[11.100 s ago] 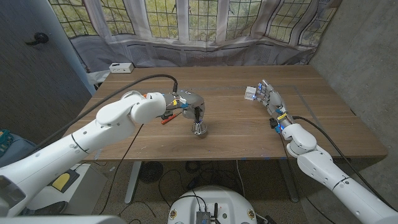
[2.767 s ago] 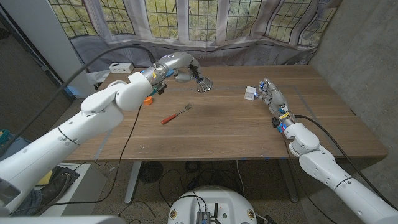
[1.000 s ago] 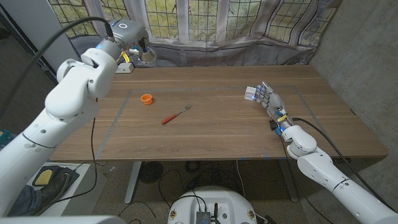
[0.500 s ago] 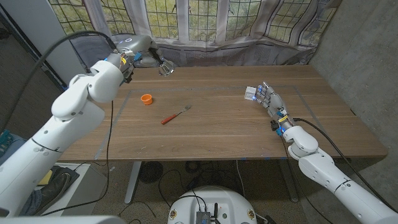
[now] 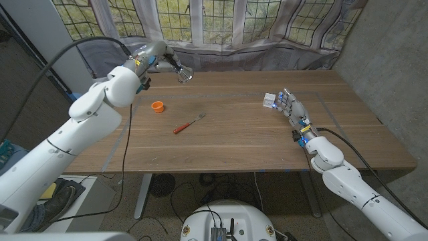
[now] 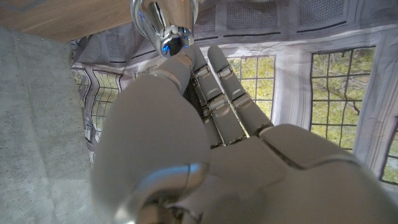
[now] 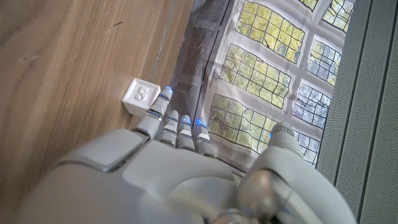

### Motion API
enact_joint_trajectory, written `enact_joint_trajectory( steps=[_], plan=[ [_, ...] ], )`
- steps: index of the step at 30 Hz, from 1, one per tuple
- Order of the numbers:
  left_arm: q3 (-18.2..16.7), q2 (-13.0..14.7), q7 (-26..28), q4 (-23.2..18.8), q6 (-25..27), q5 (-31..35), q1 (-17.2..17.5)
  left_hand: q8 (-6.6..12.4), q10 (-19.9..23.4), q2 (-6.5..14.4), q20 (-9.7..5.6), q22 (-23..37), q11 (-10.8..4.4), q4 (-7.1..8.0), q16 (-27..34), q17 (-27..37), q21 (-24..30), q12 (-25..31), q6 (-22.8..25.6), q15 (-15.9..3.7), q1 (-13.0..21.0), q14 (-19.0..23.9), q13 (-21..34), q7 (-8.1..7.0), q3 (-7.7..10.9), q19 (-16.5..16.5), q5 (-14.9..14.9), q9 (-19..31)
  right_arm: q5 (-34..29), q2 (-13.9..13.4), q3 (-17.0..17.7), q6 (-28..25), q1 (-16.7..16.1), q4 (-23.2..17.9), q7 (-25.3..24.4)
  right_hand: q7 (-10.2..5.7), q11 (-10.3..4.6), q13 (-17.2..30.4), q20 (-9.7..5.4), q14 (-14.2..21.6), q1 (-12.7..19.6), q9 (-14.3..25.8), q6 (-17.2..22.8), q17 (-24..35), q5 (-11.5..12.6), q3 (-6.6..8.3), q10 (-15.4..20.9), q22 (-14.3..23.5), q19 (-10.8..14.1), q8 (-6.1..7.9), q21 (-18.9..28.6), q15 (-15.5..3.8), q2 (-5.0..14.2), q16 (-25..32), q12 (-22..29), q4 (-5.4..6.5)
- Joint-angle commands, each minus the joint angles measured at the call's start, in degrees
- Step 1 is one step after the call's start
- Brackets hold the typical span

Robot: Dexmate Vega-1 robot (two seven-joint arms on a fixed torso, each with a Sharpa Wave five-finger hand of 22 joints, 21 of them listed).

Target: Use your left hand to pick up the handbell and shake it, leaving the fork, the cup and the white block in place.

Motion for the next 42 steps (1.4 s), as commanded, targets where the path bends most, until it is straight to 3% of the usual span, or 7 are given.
enact_joint_trajectory(
  steps=[1, 9, 15, 42],
  plan=[
    [12.2, 1.2, -5.0, 4.9, 3.5, -0.8, -12.8, -0.13, 2.0, 0.0, 0.0, 0.0, -0.52, -0.02, 0.1, 0.2, 0.4, -0.2, 0.1, -5.47, 0.3, 5.9, 21.8, 0.38, 0.35, -0.4, 0.2, 0.1, 0.0, 0.0, 0.5, 0.7, -1.2, -0.3, -0.7, 0.08, 0.29, 0.3, 0.38, 0.4, 0.5, 0.2, 0.5, 0.2, -0.2, -0.26, 0.4, 0.2, 0.1, 0.12, -0.1, 0.05, 0.29, -0.2, 0.0, -0.01],
    [18.9, -0.6, -9.0, 9.0, 2.6, 0.2, -19.8, -0.21, 2.2, 0.0, 0.01, 0.0, -0.37, -0.03, 0.1, 0.3, 0.7, -0.2, 0.2, -5.53, 0.3, 5.7, 22.0, 0.34, 0.35, -0.7, 0.2, 0.2, 0.2, -0.1, 1.3, 1.1, -2.6, -1.0, -1.4, 0.01, 0.25, 0.3, 0.38, 0.4, 0.6, 0.2, 0.4, 0.2, -0.2, -0.25, 0.4, 0.2, 0.0, 0.09, -0.1, -0.01, 0.3, -0.2, 0.0, -0.04],
    [21.7, -1.6, -11.9, 12.0, 1.3, 0.1, -23.4, -0.24, 2.1, 0.0, -0.02, 0.0, -0.43, -0.01, 0.2, 0.3, 0.9, -0.4, 0.2, -5.51, 0.3, 5.9, 21.9, 0.25, 0.36, -0.8, 0.2, 0.3, -0.2, -0.4, 1.5, 1.2, -3.0, -1.6, -1.6, 0.01, 0.17, 0.3, 0.36, 0.4, 0.5, 0.2, 0.4, 0.2, -0.2, -0.29, 0.4, 0.2, 0.1, 0.08, -0.1, 0.07, 0.27, -0.2, 0.0, -0.01],
    [30.8, -9.7, -17.3, 26.0, -4.2, 2.5, -33.8, -0.48, 2.2, 0.0, 0.15, 0.0, -0.34, 0.06, 0.0, 0.4, 1.4, -0.8, 0.3, -5.33, 0.2, 5.5, 22.3, 0.21, 0.41, -1.6, 0.2, 0.4, -0.1, 0.6, 1.6, 2.1, -2.4, 0.0, -1.3, 0.08, 0.3, 0.3, 0.27, 0.5, 0.5, 0.2, 0.4, 0.2, -0.2, -0.28, 0.4, 0.2, 0.2, 0.08, -0.1, 0.06, 0.31, -0.3, 0.0, -0.02]
  ],
)
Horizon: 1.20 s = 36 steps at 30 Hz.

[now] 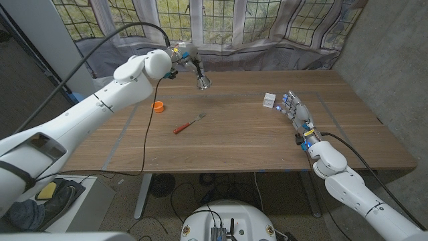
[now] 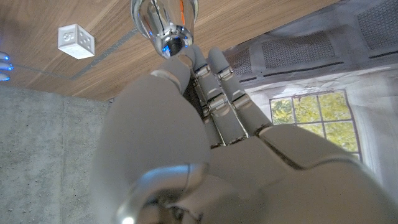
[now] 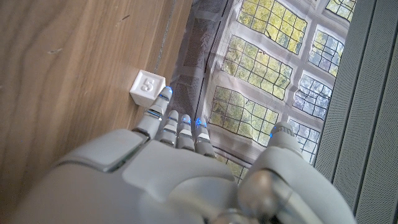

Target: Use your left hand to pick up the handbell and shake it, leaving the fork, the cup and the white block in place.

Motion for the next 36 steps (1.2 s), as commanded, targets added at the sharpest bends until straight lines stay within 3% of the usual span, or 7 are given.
enact_joint_trajectory(
  steps=[1, 13, 36],
  plan=[
    [4.5, -4.0, -1.5, 7.0, -2.3, 1.3, -4.3, -0.16, 1.8, 0.3, 0.14, 0.0, -0.44, 0.01, 0.2, 0.4, 0.6, 0.3, 0.3, -5.15, 0.0, 5.3, 22.3, 0.43, 0.34, -0.3, 0.3, 0.1, 0.1, 0.3, 0.2, 0.4, 0.4, 0.8, 0.3, 0.09, 0.09, 0.3, 0.31, 0.4, 0.5, 0.2, 0.4, 0.2, -0.2, -0.29, 0.2, 0.2, 0.1, 0.08, -0.1, 0.02, 0.29, -0.3, 0.0, -0.02],
    [8.8, -7.2, -0.2, 12.1, -3.1, 5.9, -5.8, -0.29, 1.8, 0.3, 0.15, -0.1, -0.64, -0.03, 0.1, 0.3, 0.9, 0.3, 0.3, -5.27, 0.0, 5.4, 22.6, 0.61, 0.4, -0.4, 0.3, 0.2, 0.3, 0.7, 0.3, 0.5, 0.5, 1.0, 0.0, 0.08, 0.16, 0.3, 0.31, 0.4, 0.5, 0.2, 0.5, 0.2, -0.2, -0.29, -0.1, 0.2, 0.2, 0.09, -0.1, 0.14, 0.3, -0.3, -0.1, 0.0],
    [11.6, -12.0, 2.9, 22.0, -7.0, 6.2, -6.8, -0.43, 2.1, 0.3, 0.19, -0.1, -0.48, 0.01, 0.2, 0.4, 1.4, -0.1, 0.5, -5.16, 0.0, 5.6, 22.6, 0.37, 0.48, -0.7, 0.3, 0.3, 0.0, 0.8, -0.1, -0.5, 1.5, 1.0, -0.4, 0.1, 0.21, 0.3, 0.3, 0.5, 0.5, 0.2, 0.5, 0.2, -0.2, -0.27, -0.2, 0.2, 0.2, 0.08, -0.1, 0.18, 0.33, -0.3, -0.2, 0.02]
  ],
)
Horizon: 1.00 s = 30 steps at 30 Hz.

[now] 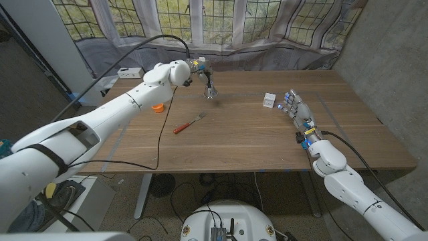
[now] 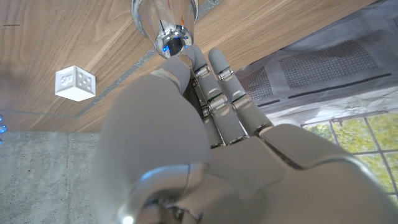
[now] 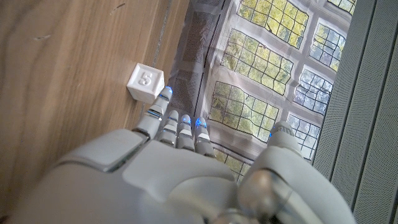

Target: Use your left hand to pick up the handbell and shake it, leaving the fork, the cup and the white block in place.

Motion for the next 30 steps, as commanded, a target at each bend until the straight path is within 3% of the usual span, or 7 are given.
enact_joint_trajectory(
  steps=[1, 11, 30],
  plan=[
    [1.7, -2.5, 1.3, 5.2, -2.0, -0.2, -0.9, 0.0, 1.8, 0.3, 0.17, 0.2, -0.53, 0.01, 0.4, 0.1, 0.4, -0.2, 0.4, -5.2, -0.1, 5.6, 22.7, 0.32, 0.51, -0.1, 0.2, 0.3, -0.1, 0.1, -0.2, -0.7, 0.5, -0.1, -0.3, 0.1, 0.2, 0.3, 0.31, 0.5, 0.2, 0.2, 0.5, 0.2, -0.2, -0.29, -0.2, 0.2, 0.2, 0.09, -0.1, 0.19, 0.1, -0.3, -0.2, 0.03],
    [2.7, -4.2, 1.7, 9.8, -3.3, -1.6, -2.0, -0.07, 2.1, 0.4, 0.18, 0.2, -0.51, 0.02, 0.4, 0.1, 0.7, -0.2, 0.4, -5.22, -0.1, 5.5, 22.7, 0.24, 0.56, -0.2, 0.2, 0.3, -1.2, 0.0, -0.3, -1.2, 0.6, -0.2, -1.6, 0.05, 0.23, 0.3, 0.36, 0.4, 0.3, 0.2, 0.5, 0.2, -0.2, -0.28, -0.1, 0.2, 0.2, 0.08, -0.1, 0.14, 0.12, -0.3, -0.1, 0.03],
    [5.4, -5.9, 2.9, 13.3, -4.1, -0.8, -2.9, -0.23, 2.2, 0.2, 0.25, 0.2, -0.5, -0.03, 0.4, 0.2, 1.0, -0.5, 0.6, -5.31, -0.1, 5.5, 22.8, 0.34, 0.56, -0.7, 0.3, 0.4, -0.8, 0.2, -0.2, -0.9, 0.7, 0.3, -1.3, 0.04, 0.19, 0.3, 0.37, 0.5, 0.3, 0.2, 0.5, 0.2, -0.2, -0.27, -0.1, 0.2, 0.2, 0.1, -0.1, 0.08, 0.09, -0.3, -0.1, 0.0]
  ],
)
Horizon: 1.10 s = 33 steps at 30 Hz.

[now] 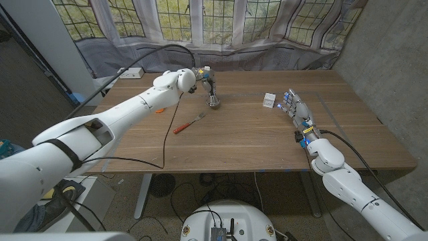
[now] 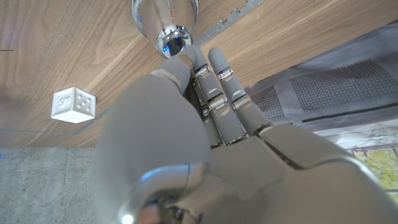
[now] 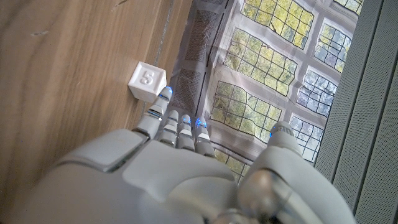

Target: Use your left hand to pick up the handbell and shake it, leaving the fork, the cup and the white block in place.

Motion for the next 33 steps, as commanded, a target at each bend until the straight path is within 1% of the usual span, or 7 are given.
enact_joint_trajectory(
  steps=[1, 17, 27, 29, 30, 31, 33],
  plan=[
    [1.4, -1.4, 0.4, 2.8, -0.9, -0.2, -0.7, -0.22, 2.1, 0.3, -0.02, 0.1, -0.44, 0.07, 0.2, 0.2, 0.4, -0.1, 0.3, -5.26, 0.0, 5.4, 22.8, 0.1, 0.31, -0.4, 0.3, 0.1, 0.1, -0.3, 0.4, 0.1, -0.5, -0.3, -0.3, 0.05, 0.17, 0.3, 0.4, 0.5, 0.3, 0.2, 0.5, 0.2, -0.2, -0.27, -0.1, 0.2, 0.2, 0.09, -0.1, 0.08, 0.09, -0.3, -0.1, -0.01],
    [2.2, -1.5, 0.1, 3.5, -1.0, -0.5, -0.7, -0.4, 1.9, 0.3, 0.22, 0.1, -1.0, -0.01, 0.0, 0.3, 0.6, -0.4, 0.4, -5.2, 0.2, 4.8, 22.9, 0.06, 0.23, -1.1, 0.3, 0.2, 0.3, -0.1, 0.5, 0.2, -0.7, -0.5, -0.4, -0.01, 0.15, 0.3, 0.37, 0.5, 0.3, 0.2, 0.6, 0.2, -0.2, -0.27, -0.1, 0.2, 0.2, 0.1, -0.1, 0.03, 0.11, -0.3, -0.1, 0.02],
    [2.9, -2.0, -0.3, 5.8, -2.3, -1.0, -1.4, -0.43, 1.7, 0.3, 0.47, 0.1, -1.14, -0.04, -0.1, 0.5, 0.7, -0.6, 0.2, -5.07, 0.4, 4.1, 23.1, -0.1, 0.08, -1.6, 0.3, 0.4, -0.3, -0.4, 0.7, -0.2, -1.5, -1.4, -1.4, 0.01, 0.13, 0.3, 0.4, 0.5, 0.3, 0.2, 0.6, 0.2, -0.2, -0.29, 0.0, 0.2, 0.2, 0.09, -0.1, 0.04, 0.06, -0.3, -0.1, -0.01],
    [3.1, -2.1, -0.7, 6.2, -2.5, -1.0, -1.6, -0.44, 1.7, 0.2, 0.6, 0.1, -1.54, -0.07, -0.4, 0.4, 0.7, -0.7, 0.3, -4.93, 0.4, 3.5, 23.0, -0.16, -0.08, -1.9, 0.3, 0.4, -0.4, -0.4, 0.7, -0.1, -1.5, -1.4, -1.5, 0.0, 0.16, 0.3, 0.4, 0.5, 0.3, 0.2, 0.6, 0.2, -0.2, -0.28, 0.0, 0.2, 0.2, 0.1, -0.1, 0.05, 0.07, -0.3, -0.1, -0.01],
    [3.2, -2.1, -0.9, 6.2, -2.6, -1.0, -1.7, -0.52, 1.2, 0.1, 0.74, 0.1, -2.06, -0.19, -0.6, 0.3, 0.7, -1.0, 0.3, -4.79, 0.6, 2.8, 22.8, -0.15, -0.19, -2.2, 0.3, 0.4, -0.5, -0.3, 0.6, 0.0, -1.5, -1.3, -1.4, -0.01, 0.17, 0.3, 0.4, 0.5, 0.3, 0.2, 0.6, 0.2, -0.2, -0.29, 0.0, 0.2, 0.2, 0.1, -0.1, 0.06, 0.06, -0.3, -0.1, -0.01],
    [3.2, -2.1, -1.0, 6.3, -2.6, -1.0, -1.8, -0.76, 0.8, 0.1, 1.06, 0.1, -2.09, -0.27, -0.9, 0.3, 0.5, -1.3, -0.2, -4.49, 0.9, 2.1, 22.7, -0.38, -0.33, -2.9, 0.3, 0.3, -0.4, -0.2, 0.6, -0.1, -1.5, -1.4, -1.5, -0.05, 0.14, 0.3, 0.41, 0.5, 0.3, 0.2, 0.6, 0.2, -0.2, -0.3, 0.0, 0.2, 0.2, 0.09, -0.1, 0.06, 0.05, -0.3, -0.1, 0.0],
    [3.4, -2.0, -1.4, 6.2, -2.6, -0.9, -1.9, -1.13, 0.4, 0.2, 1.41, 0.1, -2.12, -0.27, -1.4, 0.2, 0.4, -1.7, -0.8, -3.85, 1.2, 0.8, 22.5, -0.27, -0.48, -3.6, 0.4, 0.3, -0.5, -0.2, 0.6, -0.1, -1.5, -1.4, -1.6, -0.02, 0.08, 0.3, 0.44, 0.5, 0.3, 0.2, 0.6, 0.2, -0.2, -0.29, -0.1, 0.2, 0.2, 0.09, -0.1, 0.03, 0.07, -0.4, -0.1, 0.0]
  ],
)
